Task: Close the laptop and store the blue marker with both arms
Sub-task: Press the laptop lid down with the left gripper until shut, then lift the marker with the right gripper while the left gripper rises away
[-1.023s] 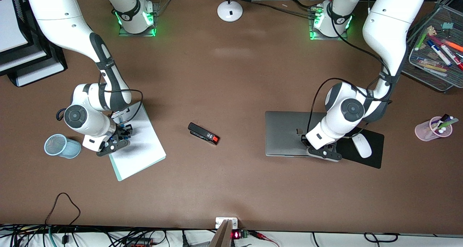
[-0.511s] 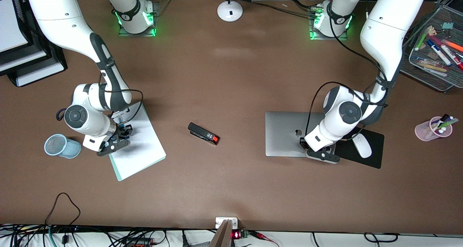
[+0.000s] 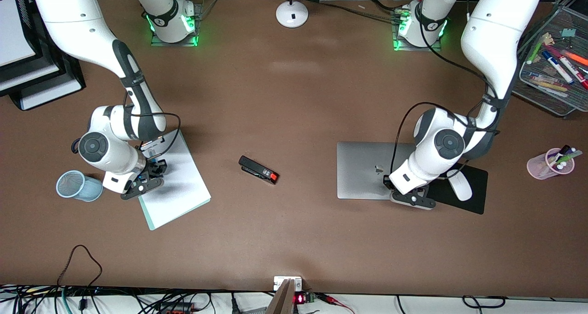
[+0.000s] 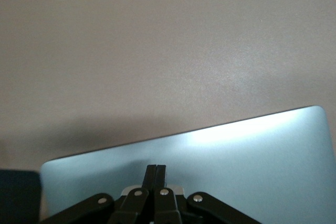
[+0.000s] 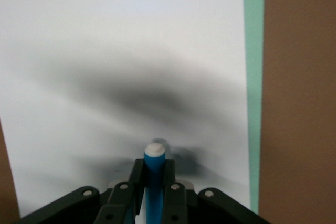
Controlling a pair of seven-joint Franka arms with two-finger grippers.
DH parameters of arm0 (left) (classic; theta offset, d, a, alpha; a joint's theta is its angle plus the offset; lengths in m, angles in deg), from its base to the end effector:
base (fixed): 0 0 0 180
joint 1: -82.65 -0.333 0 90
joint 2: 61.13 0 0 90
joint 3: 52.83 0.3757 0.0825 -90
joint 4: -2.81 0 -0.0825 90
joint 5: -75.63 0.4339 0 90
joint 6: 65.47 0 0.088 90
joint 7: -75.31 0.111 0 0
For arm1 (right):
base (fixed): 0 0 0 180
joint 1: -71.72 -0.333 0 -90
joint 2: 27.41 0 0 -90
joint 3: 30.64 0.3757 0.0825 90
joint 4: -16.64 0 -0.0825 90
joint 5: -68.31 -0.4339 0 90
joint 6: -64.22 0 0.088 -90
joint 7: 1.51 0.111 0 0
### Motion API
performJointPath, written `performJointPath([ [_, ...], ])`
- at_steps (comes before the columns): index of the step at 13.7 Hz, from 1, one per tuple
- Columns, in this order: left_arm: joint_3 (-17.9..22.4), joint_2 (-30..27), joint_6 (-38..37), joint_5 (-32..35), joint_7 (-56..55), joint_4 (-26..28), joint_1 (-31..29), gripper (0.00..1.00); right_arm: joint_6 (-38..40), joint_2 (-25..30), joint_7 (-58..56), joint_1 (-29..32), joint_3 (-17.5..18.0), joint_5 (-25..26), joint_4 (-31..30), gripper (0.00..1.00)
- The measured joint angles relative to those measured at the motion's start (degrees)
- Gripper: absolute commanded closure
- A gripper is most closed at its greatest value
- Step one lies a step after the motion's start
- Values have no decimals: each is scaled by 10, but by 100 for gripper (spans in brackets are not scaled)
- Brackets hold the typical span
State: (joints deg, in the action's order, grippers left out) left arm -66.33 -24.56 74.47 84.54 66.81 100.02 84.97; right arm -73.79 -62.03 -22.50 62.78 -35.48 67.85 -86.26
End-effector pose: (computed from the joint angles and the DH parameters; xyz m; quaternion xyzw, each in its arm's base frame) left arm 0.7384 -0.1843 0.2549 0.9935 -0.0931 0.0598 0.0278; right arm 0.7221 0.0573 0.2221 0.9749 0.2216 0.0022 0.0218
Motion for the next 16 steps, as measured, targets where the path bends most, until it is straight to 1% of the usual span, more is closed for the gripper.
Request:
performJointPath([
  [5, -4, -75, -132, 0, 0, -4, 1, 99, 0, 72, -10, 1, 0, 0, 4, 97],
  [7, -9, -111, -185, 0, 0, -4, 1, 97, 1, 110, -72, 2, -1, 1, 4, 97],
  [8, -10, -128, -210, 0, 0, -4, 2, 91, 1, 127, -114, 5, -2, 1, 4, 97],
  [9, -10, -145, -236, 0, 0, -4, 1, 76, 2, 140, -155, 11, -3, 1, 4, 97],
  [10, -10, -162, -261, 0, 1, -4, 1, 46, 2, 150, -199, 21, -4, 1, 3, 97],
  [11, -12, -180, -283, 0, 2, -4, 1, 9, 1, 158, -247, 32, -5, 1, 3, 97],
  [12, -14, -197, -301, -2, 2, -4, 1, 0, 1, 163, -292, 44, -6, -1, 3, 97],
  [14, -15, -224, -327, -15, 4, -4, 1, 0, 1, 168, -378, 65, -6, -30, 3, 97],
  [16, -15, -241, -345, -26, 14, -4, -4, 0, 1, 167, -473, 79, -6, -84, 1, 97],
])
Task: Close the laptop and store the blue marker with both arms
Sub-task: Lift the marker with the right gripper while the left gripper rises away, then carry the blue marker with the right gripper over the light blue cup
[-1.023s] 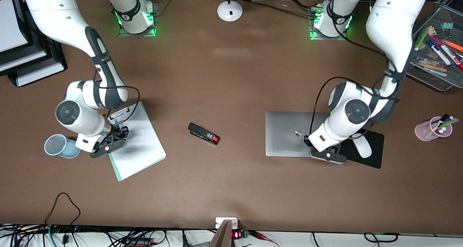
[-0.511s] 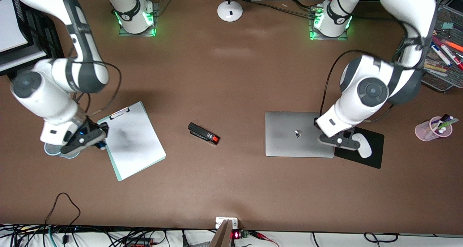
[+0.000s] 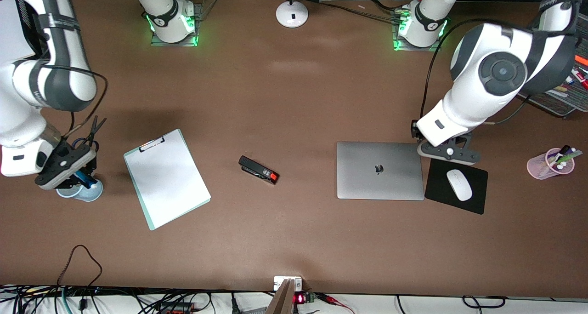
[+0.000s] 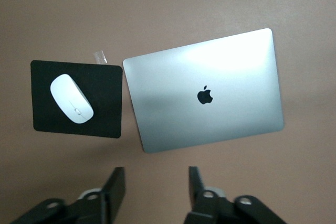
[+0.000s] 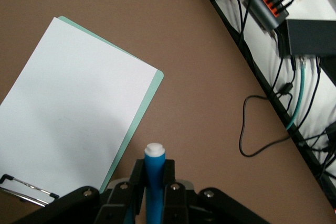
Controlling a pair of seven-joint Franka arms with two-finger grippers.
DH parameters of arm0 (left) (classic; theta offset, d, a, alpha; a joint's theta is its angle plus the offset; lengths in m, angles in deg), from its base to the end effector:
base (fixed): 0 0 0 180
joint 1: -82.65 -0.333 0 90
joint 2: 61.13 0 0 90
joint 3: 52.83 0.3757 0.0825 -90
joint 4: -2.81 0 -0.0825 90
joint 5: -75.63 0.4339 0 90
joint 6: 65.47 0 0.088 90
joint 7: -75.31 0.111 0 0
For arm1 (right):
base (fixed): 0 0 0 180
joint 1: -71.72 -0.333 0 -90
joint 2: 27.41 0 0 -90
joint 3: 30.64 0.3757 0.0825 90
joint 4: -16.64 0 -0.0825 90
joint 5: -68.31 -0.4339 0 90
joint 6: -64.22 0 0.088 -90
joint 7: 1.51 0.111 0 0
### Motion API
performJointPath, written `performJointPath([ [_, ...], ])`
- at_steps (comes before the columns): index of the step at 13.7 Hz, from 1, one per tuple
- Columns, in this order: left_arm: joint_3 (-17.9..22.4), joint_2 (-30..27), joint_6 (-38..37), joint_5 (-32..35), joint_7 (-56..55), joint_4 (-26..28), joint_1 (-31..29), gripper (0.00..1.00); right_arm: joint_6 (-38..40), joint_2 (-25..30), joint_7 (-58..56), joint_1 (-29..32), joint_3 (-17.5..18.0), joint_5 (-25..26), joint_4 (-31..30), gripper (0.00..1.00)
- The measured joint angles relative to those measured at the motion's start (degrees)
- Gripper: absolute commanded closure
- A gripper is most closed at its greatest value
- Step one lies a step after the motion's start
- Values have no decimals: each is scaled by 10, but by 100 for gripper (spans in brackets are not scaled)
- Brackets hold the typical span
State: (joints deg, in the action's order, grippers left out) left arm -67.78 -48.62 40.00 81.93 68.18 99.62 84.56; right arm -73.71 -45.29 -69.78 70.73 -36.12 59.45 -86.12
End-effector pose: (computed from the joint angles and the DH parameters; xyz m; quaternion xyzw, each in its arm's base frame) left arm 0.6553 -0.1748 0.5041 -0.9944 0.0988 0.0238 0.0301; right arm 0.7245 -0.0491 0.4362 0.8610 0.4834 0.1488 0.0528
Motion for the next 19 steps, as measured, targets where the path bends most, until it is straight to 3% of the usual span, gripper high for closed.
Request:
performJointPath([
  [6, 4, -57, -119, -49, 93, -23, -55, 0, 0, -5, -315, 29, 0, -197, -3, 97],
  [10, 16, -69, -138, -51, 97, -44, -59, 0, 67, -24, -458, 67, -1, -304, -9, 97],
  [14, 117, -73, -74, -55, 118, -31, 15, 0, 118, -34, -513, 95, -1, -321, -9, 97],
  [19, 145, -114, -103, -55, 120, -21, 32, 0, 159, -34, -544, 114, -1, -322, 11, 97],
])
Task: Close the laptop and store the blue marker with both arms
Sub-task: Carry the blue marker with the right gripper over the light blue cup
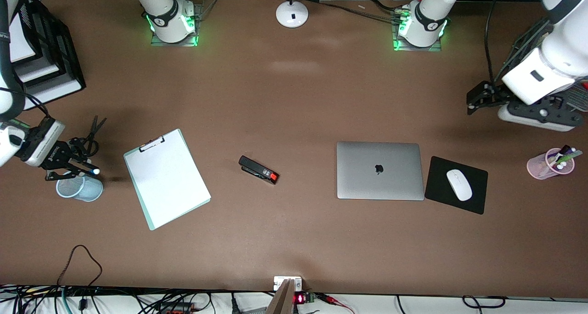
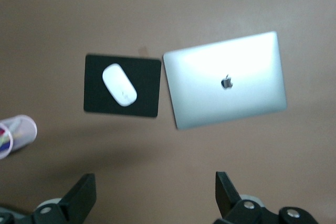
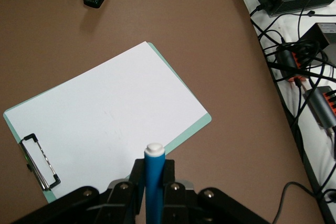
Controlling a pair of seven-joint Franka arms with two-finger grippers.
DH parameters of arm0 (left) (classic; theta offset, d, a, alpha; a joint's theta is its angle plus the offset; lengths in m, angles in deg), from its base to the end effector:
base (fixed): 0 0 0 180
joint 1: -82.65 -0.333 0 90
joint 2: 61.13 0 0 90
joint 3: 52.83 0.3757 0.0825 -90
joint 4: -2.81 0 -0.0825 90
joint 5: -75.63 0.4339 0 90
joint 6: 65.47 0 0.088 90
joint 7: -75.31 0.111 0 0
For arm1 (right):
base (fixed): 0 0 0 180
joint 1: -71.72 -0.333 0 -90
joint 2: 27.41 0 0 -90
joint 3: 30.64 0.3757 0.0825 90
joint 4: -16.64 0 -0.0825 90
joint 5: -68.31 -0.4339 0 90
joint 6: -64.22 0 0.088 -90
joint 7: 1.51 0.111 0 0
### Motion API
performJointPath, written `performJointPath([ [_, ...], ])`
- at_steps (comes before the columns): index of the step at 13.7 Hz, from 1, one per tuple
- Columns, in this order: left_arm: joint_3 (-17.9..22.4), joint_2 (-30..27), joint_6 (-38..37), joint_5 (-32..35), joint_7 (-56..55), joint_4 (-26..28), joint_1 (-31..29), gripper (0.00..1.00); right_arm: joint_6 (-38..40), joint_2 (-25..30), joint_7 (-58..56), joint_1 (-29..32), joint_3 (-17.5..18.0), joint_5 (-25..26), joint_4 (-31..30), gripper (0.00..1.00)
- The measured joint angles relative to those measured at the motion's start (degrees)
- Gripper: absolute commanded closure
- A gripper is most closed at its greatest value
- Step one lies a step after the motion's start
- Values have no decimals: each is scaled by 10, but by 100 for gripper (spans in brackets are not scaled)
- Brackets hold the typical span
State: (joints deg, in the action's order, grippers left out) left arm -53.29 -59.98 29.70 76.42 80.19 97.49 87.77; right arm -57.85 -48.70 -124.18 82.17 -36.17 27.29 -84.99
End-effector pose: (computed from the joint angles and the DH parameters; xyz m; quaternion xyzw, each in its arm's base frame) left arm 0.6140 -0.0585 0.6330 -0.9957 0.0918 0.0057 0.0068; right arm 0.6974 -0.1607 0.3840 -0.7109 -0.6455 -0.2599 0.1022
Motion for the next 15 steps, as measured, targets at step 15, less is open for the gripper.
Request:
performJointPath([
  [15, 6, -10, -53, 0, -1, -2, -7, 0, 122, -45, -74, 70, 0, -42, 56, 97],
])
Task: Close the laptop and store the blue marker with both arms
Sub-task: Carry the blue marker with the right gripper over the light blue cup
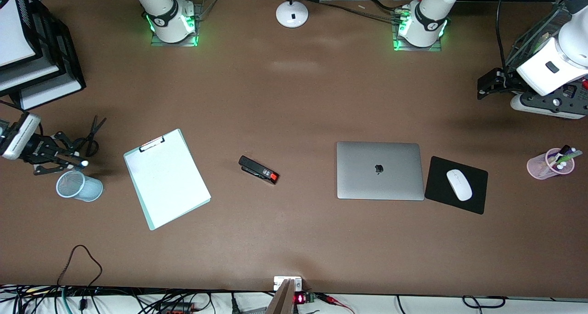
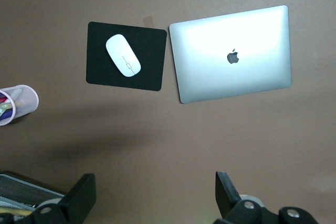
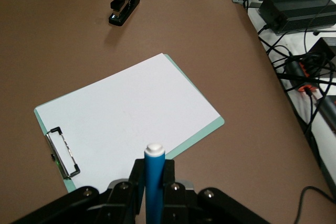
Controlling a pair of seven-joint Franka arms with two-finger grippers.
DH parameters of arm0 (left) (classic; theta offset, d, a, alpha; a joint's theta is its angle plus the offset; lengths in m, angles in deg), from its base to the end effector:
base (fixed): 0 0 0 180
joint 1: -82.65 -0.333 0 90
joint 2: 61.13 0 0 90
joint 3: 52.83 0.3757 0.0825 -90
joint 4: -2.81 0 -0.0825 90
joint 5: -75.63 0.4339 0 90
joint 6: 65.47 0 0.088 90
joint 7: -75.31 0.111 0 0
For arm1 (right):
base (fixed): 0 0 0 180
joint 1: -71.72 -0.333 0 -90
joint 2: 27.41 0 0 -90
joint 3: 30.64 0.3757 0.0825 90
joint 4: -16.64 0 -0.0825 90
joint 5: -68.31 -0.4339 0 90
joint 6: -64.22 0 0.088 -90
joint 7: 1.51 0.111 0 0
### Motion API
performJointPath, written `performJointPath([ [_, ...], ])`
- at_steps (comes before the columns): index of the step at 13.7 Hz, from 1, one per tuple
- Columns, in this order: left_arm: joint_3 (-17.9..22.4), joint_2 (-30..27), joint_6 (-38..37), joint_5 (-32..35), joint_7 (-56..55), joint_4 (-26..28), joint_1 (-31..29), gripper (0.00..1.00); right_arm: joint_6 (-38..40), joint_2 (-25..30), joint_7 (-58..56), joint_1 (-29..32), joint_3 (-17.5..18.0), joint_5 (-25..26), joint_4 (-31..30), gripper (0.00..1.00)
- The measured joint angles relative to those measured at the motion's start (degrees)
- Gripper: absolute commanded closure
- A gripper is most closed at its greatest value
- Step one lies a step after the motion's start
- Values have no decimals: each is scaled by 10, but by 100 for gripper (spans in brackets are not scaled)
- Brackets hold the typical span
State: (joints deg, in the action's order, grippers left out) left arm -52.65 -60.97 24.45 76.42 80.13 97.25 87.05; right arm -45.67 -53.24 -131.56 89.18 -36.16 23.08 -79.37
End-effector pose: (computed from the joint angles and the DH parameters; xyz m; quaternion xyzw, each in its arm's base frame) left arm 0.5998 -0.0427 0.6381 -0.9960 0.0790 0.0409 0.0067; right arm 0.6906 -0.2263 0.3674 -0.6830 -0.6467 -0.2957 0.1668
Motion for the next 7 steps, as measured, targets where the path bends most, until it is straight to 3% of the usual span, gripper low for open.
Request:
performJointPath([
  [7, -2, 0, 0, 0, 0, 0, 1, 0, 3, -41, -31, 9, 0, -20, 27, 97],
])
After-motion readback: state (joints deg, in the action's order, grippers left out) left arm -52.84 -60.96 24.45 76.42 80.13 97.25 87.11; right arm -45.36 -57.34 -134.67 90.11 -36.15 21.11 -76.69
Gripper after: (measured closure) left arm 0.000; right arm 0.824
